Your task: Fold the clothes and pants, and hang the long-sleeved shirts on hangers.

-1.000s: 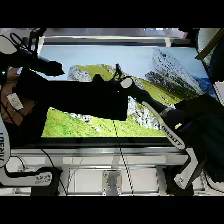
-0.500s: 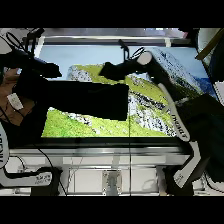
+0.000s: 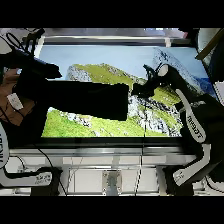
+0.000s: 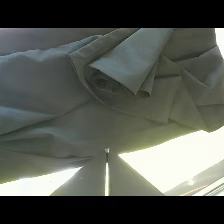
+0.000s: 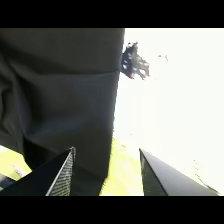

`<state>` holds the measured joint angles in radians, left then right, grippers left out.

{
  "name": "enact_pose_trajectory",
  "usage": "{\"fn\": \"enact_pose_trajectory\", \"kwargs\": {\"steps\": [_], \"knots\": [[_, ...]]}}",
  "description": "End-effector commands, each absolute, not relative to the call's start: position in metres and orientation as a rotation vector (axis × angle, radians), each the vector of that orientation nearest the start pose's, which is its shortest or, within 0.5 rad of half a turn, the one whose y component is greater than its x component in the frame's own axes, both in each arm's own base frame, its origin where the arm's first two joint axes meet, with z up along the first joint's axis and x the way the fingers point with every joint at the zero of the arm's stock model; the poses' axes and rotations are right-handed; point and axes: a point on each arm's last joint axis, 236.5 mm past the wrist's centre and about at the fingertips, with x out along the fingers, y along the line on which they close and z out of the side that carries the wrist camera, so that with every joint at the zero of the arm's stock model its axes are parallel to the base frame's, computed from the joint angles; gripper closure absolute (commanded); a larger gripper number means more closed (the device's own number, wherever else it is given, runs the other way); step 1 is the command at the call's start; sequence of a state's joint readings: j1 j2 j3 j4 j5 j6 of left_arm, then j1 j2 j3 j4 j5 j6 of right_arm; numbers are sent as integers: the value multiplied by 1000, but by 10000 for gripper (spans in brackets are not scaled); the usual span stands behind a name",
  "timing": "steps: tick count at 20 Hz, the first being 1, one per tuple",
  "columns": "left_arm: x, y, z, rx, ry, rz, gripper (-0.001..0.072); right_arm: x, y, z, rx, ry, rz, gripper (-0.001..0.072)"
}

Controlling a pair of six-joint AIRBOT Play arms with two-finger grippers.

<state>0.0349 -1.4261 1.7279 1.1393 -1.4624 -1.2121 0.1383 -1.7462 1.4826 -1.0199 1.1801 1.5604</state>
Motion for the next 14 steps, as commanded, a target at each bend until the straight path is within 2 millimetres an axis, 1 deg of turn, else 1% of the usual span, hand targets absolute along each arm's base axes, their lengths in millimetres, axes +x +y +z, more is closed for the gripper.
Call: {"fn": "enact_pose_trajectory", "kwargs": {"steps": [1, 2, 3, 5, 6, 8, 11, 14], "knots": [[433, -83, 152, 4, 1056, -515, 694, 449, 206, -68, 700, 1383, 468, 138], [433, -83, 152, 3, 1056, -515, 694, 456, 214, -66, 789, 1363, 499, 31], [433, -83, 152, 3, 1056, -515, 694, 463, 215, -68, 838, 1344, 507, -2], [432, -83, 152, -3, 1060, -512, 694, 469, 203, -80, 838, 1339, 466, 0], [432, -83, 152, -6, 1061, -510, 694, 470, 198, -83, 829, 1339, 457, 3], [433, -83, 152, -6, 1059, -509, 694, 470, 196, -84, 831, 1339, 454, 12], [433, -83, 152, -6, 1058, -509, 695, 462, 212, -87, 817, 1364, 479, 13], [433, -83, 152, -6, 1058, -509, 694, 452, 236, -87, 783, 1383, 516, 15]]}}
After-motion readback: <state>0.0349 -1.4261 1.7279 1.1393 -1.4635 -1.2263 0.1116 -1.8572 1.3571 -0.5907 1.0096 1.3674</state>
